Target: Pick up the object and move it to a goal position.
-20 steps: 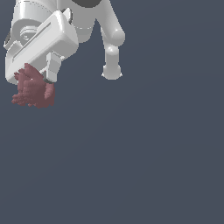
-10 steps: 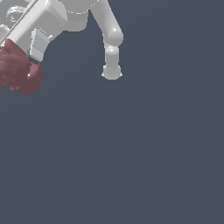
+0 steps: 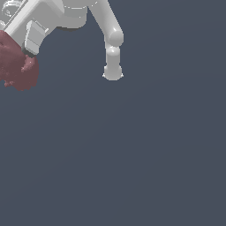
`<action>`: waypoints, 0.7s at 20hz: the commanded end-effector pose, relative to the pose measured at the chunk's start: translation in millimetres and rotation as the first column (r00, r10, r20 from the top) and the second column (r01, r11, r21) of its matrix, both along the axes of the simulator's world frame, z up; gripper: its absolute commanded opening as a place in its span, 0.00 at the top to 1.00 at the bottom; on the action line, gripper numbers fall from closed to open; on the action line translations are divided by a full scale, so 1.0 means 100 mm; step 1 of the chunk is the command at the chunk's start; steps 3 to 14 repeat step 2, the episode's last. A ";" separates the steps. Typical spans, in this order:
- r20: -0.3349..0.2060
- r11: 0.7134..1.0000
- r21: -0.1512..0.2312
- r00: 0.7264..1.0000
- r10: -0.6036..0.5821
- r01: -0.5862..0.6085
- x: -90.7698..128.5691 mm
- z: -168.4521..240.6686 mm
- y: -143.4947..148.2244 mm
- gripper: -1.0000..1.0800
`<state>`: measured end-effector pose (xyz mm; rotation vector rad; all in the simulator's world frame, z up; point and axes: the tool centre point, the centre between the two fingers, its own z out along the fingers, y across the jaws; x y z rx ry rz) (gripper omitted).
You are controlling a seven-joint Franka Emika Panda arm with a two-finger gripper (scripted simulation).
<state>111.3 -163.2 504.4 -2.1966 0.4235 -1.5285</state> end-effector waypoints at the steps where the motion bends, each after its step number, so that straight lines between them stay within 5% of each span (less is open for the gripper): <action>1: -0.001 1.000 0.000 1.000 0.001 -0.001 0.00 -0.01 0.01 1.00; 14: -0.001 1.000 0.000 1.000 0.001 -0.001 0.00 -0.01 0.01 1.00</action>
